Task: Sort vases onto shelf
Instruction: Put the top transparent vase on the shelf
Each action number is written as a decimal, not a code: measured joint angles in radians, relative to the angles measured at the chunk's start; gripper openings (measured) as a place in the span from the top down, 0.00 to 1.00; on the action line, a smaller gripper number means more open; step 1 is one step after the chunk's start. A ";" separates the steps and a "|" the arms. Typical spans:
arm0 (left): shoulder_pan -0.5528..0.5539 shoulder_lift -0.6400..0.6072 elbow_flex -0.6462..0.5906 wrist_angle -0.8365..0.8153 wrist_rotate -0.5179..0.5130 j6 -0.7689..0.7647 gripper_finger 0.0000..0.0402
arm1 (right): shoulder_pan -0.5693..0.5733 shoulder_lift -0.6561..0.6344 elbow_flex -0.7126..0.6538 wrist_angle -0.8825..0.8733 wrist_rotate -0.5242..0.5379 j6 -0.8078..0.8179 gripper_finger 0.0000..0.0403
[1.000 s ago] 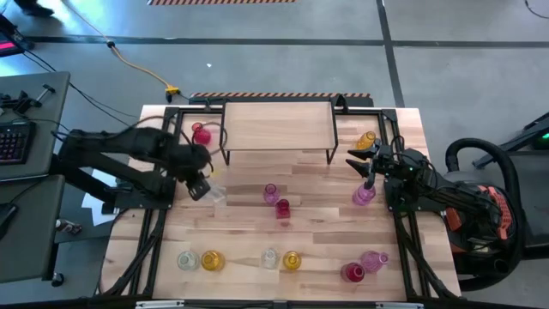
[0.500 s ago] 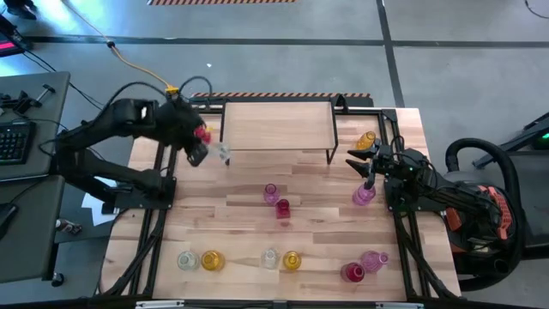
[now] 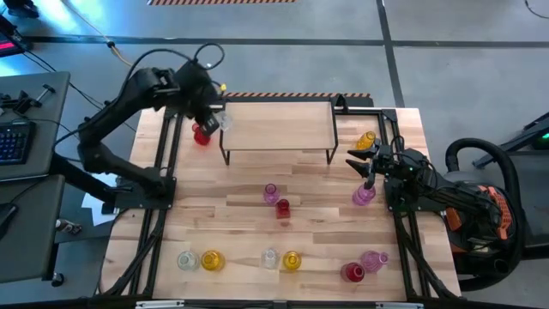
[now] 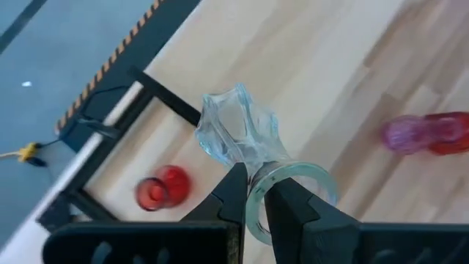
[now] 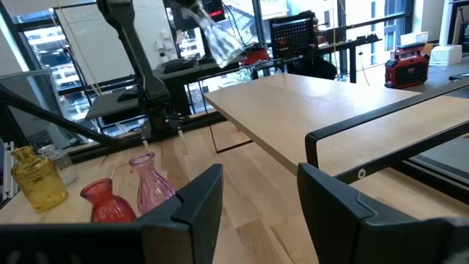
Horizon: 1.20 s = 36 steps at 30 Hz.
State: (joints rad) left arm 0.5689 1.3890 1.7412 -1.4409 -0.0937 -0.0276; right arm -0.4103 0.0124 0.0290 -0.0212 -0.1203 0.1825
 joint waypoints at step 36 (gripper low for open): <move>0.140 0.356 0.264 -0.067 0.164 0.285 0.94 | 0.000 0.000 0.000 0.000 0.002 0.000 0.60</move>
State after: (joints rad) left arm 0.7088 1.7446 2.0056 -1.5076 0.0704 0.2572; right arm -0.4103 0.0123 0.0288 -0.0212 -0.1178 0.1825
